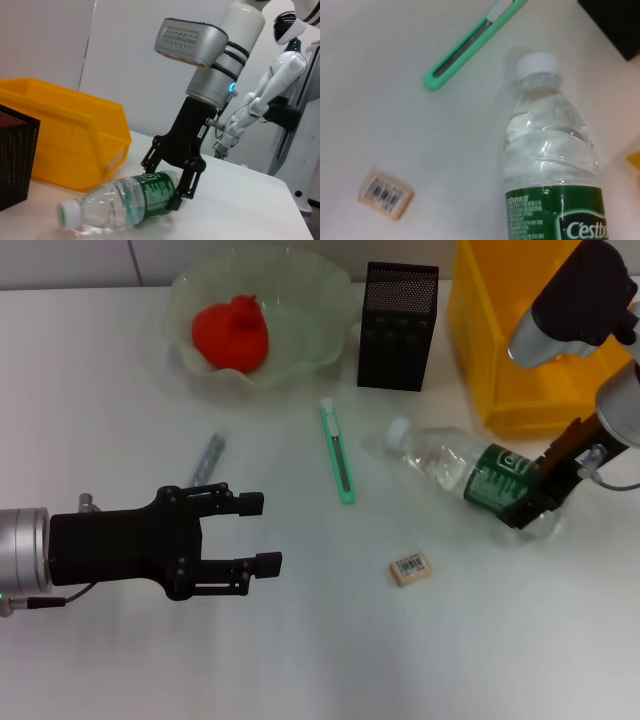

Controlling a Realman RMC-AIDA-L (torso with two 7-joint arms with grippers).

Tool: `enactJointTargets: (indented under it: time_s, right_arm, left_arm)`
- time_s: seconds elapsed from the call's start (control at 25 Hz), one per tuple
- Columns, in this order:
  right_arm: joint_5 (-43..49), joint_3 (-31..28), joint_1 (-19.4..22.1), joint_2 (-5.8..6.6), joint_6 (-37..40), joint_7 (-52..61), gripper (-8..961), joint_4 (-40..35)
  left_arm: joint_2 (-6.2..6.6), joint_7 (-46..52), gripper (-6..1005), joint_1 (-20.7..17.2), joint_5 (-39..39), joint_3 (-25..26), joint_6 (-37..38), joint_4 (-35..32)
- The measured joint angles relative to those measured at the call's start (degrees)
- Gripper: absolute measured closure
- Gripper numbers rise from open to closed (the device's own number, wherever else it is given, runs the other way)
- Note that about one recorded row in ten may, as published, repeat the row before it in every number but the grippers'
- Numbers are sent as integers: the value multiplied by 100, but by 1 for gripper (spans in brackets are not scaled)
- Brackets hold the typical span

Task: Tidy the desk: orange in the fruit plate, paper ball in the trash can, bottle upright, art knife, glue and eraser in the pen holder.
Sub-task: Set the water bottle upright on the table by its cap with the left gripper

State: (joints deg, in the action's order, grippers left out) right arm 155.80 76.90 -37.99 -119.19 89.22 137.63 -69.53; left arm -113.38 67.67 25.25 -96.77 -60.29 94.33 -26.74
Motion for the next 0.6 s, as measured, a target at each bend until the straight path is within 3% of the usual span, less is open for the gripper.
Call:
enactJointTargets:
  time_s: [0.6]
  right_arm:
    - [226,-9,258,11,696,-26,164,-337]
  left_arm:
    - [0,44,213,21,0,0,2,-20]
